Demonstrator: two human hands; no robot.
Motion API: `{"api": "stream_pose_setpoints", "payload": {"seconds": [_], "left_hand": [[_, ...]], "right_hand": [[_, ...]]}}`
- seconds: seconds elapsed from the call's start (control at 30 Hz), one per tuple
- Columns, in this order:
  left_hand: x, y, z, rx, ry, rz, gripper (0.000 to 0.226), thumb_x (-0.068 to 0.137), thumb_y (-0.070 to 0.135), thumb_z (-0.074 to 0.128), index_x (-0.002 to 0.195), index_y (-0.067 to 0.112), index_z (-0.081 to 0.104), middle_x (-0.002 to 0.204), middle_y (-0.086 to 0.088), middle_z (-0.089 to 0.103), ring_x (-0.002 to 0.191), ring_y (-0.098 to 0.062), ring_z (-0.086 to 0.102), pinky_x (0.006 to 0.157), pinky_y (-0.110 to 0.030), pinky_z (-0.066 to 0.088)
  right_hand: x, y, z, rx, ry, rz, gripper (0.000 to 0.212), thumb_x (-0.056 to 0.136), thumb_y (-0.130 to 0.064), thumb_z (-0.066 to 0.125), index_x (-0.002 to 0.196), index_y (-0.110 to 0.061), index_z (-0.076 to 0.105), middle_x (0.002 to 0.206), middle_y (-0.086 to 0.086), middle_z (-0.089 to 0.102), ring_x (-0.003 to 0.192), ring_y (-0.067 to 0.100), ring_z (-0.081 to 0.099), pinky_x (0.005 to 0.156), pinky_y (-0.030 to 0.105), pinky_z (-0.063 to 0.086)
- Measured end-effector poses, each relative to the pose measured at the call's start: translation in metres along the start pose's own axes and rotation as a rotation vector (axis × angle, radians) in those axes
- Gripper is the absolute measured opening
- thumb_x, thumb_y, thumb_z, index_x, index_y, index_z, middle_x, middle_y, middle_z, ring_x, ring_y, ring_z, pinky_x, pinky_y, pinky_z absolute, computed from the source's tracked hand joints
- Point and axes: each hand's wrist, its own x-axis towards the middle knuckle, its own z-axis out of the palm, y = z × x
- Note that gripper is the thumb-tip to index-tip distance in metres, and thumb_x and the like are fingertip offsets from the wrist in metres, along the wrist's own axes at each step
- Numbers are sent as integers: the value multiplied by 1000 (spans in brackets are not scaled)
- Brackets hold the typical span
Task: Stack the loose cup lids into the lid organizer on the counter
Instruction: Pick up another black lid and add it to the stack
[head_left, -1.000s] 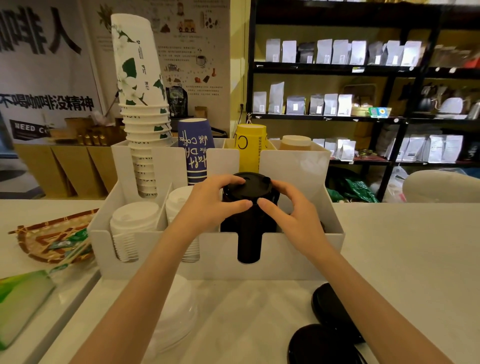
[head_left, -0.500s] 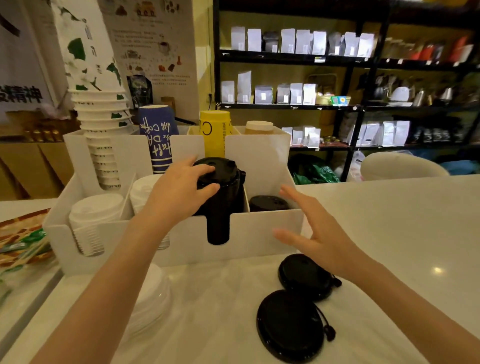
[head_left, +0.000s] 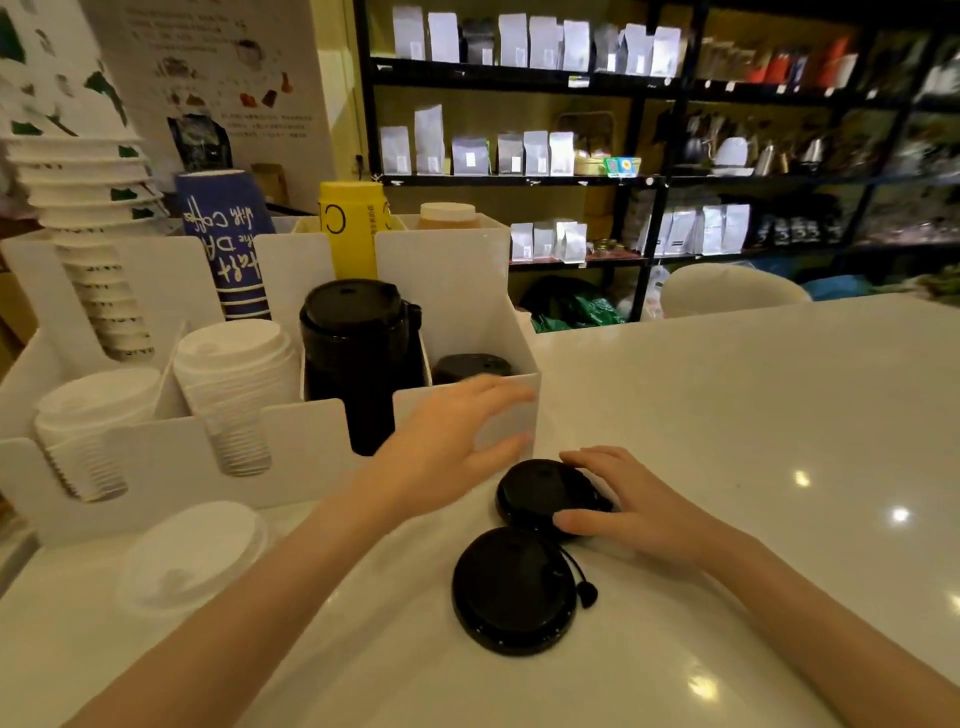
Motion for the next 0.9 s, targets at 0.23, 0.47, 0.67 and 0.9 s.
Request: {"api": "stream_pose_setpoints", "payload": {"seconds": [0.23, 0.47, 0.67, 0.9], "left_hand": [[-3, -6, 43, -90, -309, -291, 72, 78, 52, 54, 138, 25, 24, 147, 3, 34, 129, -14, 36, 101, -25, 32], [-5, -5, 47, -214, -339, -260, 57, 78, 38, 62, 130, 27, 41, 130, 3, 53, 97, 0, 42, 63, 3, 35], [-3, -6, 44, -246, -322, -247, 55, 78, 39, 61, 129, 26, 42, 130, 3, 54, 97, 0, 42, 63, 3, 37], [4, -12, 21, -247, -227, -270, 60, 73, 46, 64, 126, 23, 49, 126, 3, 58, 107, -5, 47, 85, -17, 37]], "right_hand": [[-8, -4, -6, 30, 3, 28, 74, 71, -46, 68, 134, -25, 36, 137, -4, 39, 127, 11, 32, 105, 28, 29], [-15, -16, -12, 108, 11, -85, 37, 75, -26, 70, 110, -18, 60, 100, -1, 60, 79, -13, 47, 72, 2, 37], [-10, -14, -11, 185, 24, -60, 29, 76, -24, 70, 101, -29, 58, 90, -21, 53, 81, -26, 46, 68, -3, 36], [-3, -18, -14, 217, 55, -10, 65, 66, -55, 66, 123, -29, 50, 121, -7, 58, 111, 10, 52, 97, 34, 45]]}}
